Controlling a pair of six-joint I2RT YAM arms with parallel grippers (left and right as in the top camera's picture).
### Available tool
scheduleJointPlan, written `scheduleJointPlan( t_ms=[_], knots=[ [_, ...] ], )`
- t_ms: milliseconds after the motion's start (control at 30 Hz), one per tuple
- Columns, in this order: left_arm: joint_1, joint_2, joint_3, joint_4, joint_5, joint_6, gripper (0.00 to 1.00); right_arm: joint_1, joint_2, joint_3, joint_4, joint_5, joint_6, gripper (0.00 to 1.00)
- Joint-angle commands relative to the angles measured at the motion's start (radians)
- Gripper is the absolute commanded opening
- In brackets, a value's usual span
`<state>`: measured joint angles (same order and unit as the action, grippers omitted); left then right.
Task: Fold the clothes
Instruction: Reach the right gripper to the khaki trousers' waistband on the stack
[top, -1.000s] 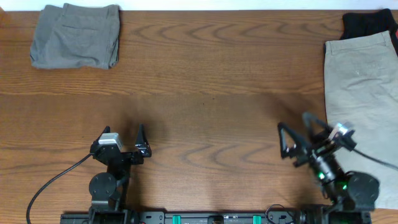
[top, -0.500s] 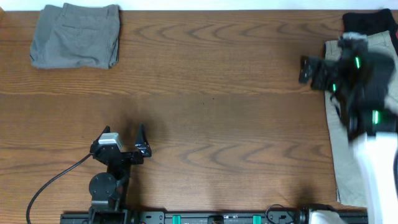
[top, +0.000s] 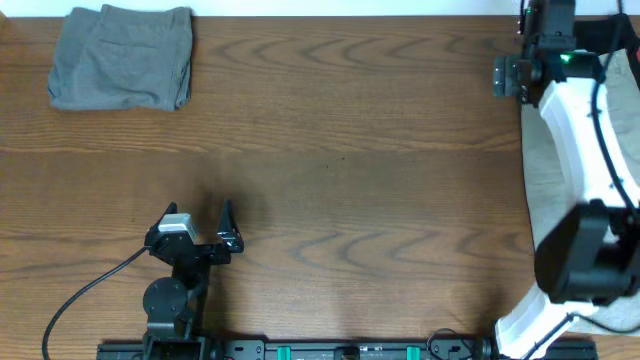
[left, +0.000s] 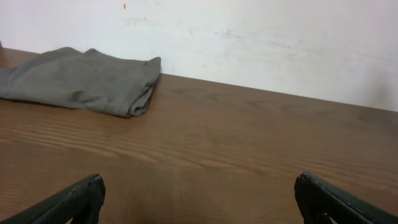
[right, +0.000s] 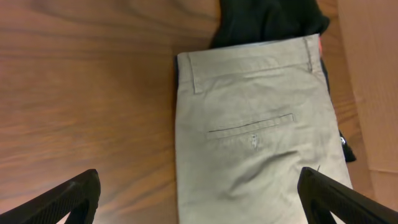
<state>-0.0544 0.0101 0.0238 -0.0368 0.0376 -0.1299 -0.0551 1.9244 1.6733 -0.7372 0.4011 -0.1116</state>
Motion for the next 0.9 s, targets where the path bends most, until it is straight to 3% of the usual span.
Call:
scheduleJointPlan(
  t_ms=[0, 300, 667, 767, 867],
  knots=[
    [-0.003, -0.006, -0.02, -0.033, -0.027, 0.01, 0.98, -0.035, 0.082, 0.017, 0.009, 0.044, -0.046, 0.99],
    [-0.003, -0.006, -0.02, -0.033, -0.027, 0.01, 0.98, -0.096, 0.262, 0.017, 0.102, 0.056, -0.047, 0.97],
    [-0.003, -0.006, -0.02, -0.033, -0.027, 0.01, 0.98, -0.122, 0.355, 0.017, 0.159, 0.039, -0.051, 0.95],
    [-0.003, -0.006, -0.02, -0.033, -0.027, 0.01, 0.98, -0.122, 0.377, 0.017, 0.162, 0.037, -0.051, 0.84],
    [-0.003, -0.006, -0.02, -0.033, -0.027, 0.01, 0.98, -0.122, 0.386, 0.017, 0.162, 0.037, -0.05, 0.57]
  ],
)
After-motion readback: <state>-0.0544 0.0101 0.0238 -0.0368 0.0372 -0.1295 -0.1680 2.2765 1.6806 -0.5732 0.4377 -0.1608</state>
